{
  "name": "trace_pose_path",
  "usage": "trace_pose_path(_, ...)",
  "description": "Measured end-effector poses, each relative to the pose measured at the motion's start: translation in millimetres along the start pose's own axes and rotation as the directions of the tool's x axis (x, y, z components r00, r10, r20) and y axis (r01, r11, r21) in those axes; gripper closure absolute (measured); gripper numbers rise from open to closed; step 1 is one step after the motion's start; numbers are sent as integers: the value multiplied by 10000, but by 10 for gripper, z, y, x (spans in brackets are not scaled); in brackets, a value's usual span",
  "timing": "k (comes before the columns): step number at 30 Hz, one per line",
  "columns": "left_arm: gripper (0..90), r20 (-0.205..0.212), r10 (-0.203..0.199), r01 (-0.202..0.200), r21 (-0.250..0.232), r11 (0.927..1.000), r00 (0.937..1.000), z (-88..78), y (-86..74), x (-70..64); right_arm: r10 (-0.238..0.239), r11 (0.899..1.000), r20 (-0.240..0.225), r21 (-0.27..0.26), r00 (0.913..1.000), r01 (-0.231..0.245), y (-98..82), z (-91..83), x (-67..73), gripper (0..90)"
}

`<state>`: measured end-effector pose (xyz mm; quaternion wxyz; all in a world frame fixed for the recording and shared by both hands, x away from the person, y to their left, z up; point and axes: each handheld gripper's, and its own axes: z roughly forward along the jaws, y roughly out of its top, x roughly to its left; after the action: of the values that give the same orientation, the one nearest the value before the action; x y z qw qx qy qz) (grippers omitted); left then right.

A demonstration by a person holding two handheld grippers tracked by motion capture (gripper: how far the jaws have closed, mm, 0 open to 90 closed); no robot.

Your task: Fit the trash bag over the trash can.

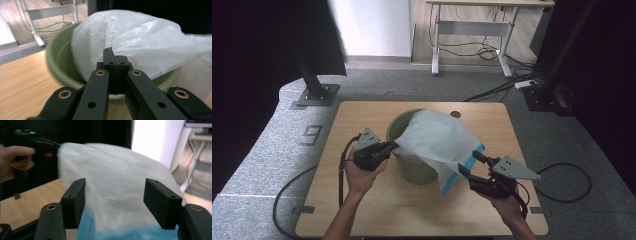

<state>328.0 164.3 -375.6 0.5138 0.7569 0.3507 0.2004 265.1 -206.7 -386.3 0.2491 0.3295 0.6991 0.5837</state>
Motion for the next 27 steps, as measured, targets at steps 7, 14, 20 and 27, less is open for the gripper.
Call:
trace_pose_path(7, 897, -255, -470, 471, 28, 9989, 9986, -70, -67, 192, 652, 9960, 939, 554, 9934, -706, -224, 104, -371, 319)
trace_pose_path(14, 896, -349, -862, 861, -30, 9963, 9957, -104, -109, 330, 1210, 9893, 1015, 690, 9874, -1284, -405, 284, -601, 266)
trace_pose_path(20, 896, -540, -1177, 1178, -6, 9930, 9916, -105, -131, 456, 1251, 9896, 504, 656, 9909, -1282, -450, 391, -660, 253)
trace_pose_path(27, 896, -446, -1212, 1210, -68, 9926, 9916, -93, -121, 447, 643, 9962, -265, 605, 9976, -626, -425, 451, -576, 696)
